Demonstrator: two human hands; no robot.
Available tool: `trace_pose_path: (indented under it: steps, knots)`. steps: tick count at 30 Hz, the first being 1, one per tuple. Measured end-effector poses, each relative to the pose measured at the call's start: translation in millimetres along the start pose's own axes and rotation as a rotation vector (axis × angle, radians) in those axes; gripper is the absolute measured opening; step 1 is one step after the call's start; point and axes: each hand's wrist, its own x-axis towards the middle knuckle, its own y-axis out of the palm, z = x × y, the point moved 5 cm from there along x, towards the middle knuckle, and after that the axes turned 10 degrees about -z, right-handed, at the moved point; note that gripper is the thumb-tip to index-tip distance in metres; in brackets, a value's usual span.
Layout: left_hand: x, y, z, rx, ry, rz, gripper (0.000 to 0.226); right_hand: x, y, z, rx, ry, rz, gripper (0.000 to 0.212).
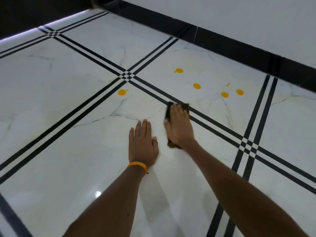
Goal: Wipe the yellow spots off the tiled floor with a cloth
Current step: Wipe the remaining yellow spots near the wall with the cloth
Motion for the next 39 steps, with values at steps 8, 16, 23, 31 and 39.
trace_pose_path:
  steps: [8,16,23,31,39]
  knots:
    - [60.7,-49.4,61.2,0.007,-0.04,0.046,0.056,-65.7,-21.4,-23.9,0.006,-0.099,0.093,0.075]
    - [140.9,-37.5,186.8,0.114,-0.135,-0.022,0.067,64.8,16.2,20.2,-0.035,-0.04,0.027,0.083]
    - [140.1,-27.1,194.7,0.073,-0.12,-0.095,0.066,171.4,34.0,15.7,-0.002,-0.103,0.017,0.082]
    - [142.6,-23.6,196.4,0.071,-0.119,-0.096,0.065,182.9,56.8,137.4,0.047,-0.437,0.138,0.069]
    - [142.0,-23.5,197.6,0.091,-0.127,-0.093,0.064,260.4,62.5,109.4,-0.005,-0.049,0.044,0.07]
